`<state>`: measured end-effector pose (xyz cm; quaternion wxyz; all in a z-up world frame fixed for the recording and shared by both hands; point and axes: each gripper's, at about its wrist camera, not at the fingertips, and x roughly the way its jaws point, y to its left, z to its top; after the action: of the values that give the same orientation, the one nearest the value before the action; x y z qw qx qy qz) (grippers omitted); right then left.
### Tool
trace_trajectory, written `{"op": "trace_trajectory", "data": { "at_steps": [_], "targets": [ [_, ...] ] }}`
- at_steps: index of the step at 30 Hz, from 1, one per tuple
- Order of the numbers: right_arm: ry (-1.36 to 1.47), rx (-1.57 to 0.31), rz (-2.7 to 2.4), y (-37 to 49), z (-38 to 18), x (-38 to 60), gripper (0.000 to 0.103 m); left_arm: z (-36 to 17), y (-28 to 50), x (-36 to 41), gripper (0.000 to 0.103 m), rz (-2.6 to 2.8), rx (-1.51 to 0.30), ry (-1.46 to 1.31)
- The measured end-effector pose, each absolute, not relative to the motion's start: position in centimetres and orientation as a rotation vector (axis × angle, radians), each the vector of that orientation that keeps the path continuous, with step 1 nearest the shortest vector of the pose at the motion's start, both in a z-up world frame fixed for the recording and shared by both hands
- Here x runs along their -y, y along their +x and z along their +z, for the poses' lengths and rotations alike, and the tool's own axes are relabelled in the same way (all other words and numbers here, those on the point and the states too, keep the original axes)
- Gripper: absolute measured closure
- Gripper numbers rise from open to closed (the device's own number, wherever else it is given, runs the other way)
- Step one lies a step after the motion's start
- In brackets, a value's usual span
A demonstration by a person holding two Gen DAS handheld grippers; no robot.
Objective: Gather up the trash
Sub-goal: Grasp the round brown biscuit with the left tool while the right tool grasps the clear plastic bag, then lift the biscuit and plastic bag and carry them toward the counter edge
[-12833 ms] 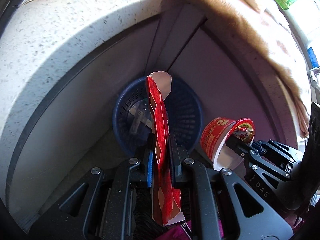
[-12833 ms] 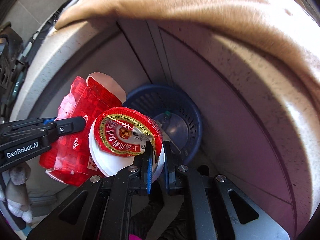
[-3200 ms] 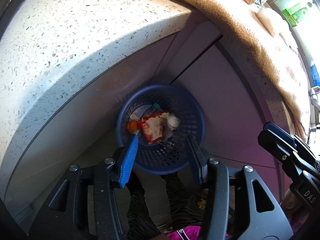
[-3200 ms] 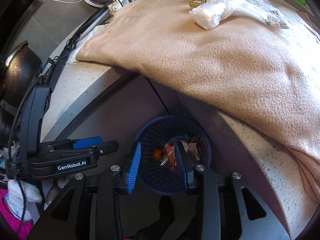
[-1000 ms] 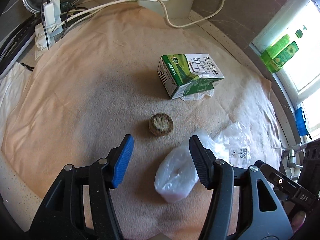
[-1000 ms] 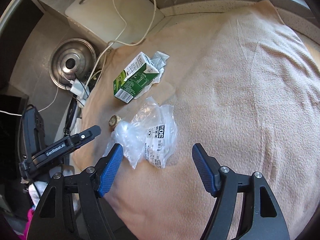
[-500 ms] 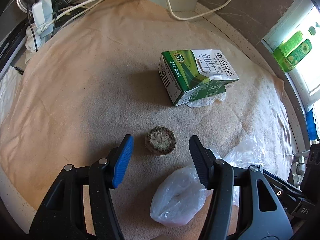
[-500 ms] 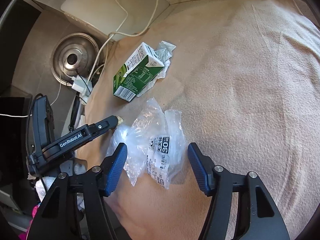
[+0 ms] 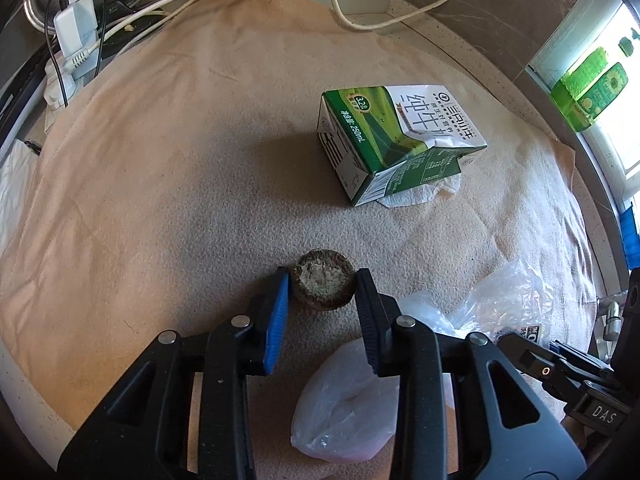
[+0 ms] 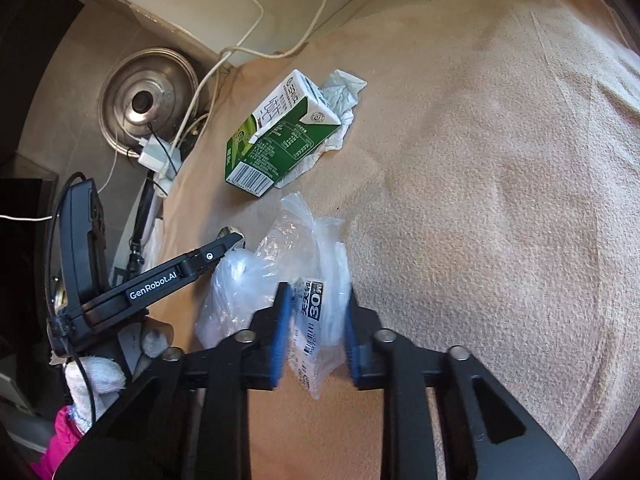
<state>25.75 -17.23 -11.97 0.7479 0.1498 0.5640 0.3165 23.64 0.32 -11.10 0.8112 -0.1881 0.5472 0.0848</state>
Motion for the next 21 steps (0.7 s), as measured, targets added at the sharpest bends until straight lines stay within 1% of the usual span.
{"op": "trace_trajectory", "data": {
  "at_steps": [1, 3, 6, 12, 21],
  "targets": [
    [0.319, -1.231, 0.691, 25.7, -11.9, 17.1, 0.086, -11.1, 23.6, -0.3, 0.071, 0.181, -1.167, -0.403],
    [0.307, -1.221, 0.694, 25.5, -11.7, 17.0, 0.092, -10.9, 23.5, -0.4, 0.071, 0.183, -1.160, -0.403],
    [0.286, -1.197, 0.705, 25.1, -11.0, 16.8, 0.096, -10.5, 23.3, -0.5, 0.071, 0.184, -1.150, -0.402],
    [0.261, -1.146, 0.718, 24.6, -9.4, 16.6, 0.097, -9.5, 22.7, -1.1, 0.071, 0.195, -1.125, -0.405],
    [0.266, -1.089, 0.738, 23.8, -6.9, 17.3, 0.098, -7.5, 20.3, -2.1, 0.071, 0.194, -1.083, -0.408]
  ]
}}
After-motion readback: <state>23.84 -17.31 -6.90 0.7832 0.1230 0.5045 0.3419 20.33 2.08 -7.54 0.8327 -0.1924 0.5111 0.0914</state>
